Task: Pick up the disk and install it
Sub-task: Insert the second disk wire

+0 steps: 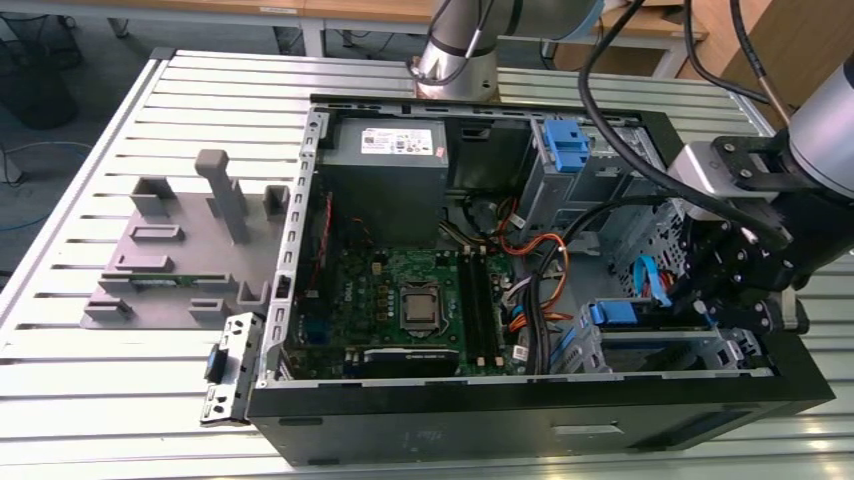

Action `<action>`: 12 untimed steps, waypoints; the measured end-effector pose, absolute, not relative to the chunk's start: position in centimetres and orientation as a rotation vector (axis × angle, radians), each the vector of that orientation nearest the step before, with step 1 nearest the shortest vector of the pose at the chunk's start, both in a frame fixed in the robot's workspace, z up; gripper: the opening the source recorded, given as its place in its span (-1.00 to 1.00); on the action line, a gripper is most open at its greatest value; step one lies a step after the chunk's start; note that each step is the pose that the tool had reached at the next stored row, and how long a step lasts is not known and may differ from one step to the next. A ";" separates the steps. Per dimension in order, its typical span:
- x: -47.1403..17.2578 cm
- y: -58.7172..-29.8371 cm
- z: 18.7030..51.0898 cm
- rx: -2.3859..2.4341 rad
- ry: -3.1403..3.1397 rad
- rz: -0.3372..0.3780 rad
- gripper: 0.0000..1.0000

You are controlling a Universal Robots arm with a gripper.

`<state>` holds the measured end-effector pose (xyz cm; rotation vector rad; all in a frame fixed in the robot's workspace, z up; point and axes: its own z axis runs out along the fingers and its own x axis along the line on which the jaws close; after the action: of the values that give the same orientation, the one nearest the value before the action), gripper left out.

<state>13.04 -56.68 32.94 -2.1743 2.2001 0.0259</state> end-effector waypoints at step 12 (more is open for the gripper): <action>13.0 -56.7 35.1 -2.174 2.200 0.026 -0.52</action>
<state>13.04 -56.68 35.13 -2.1744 2.2001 0.0259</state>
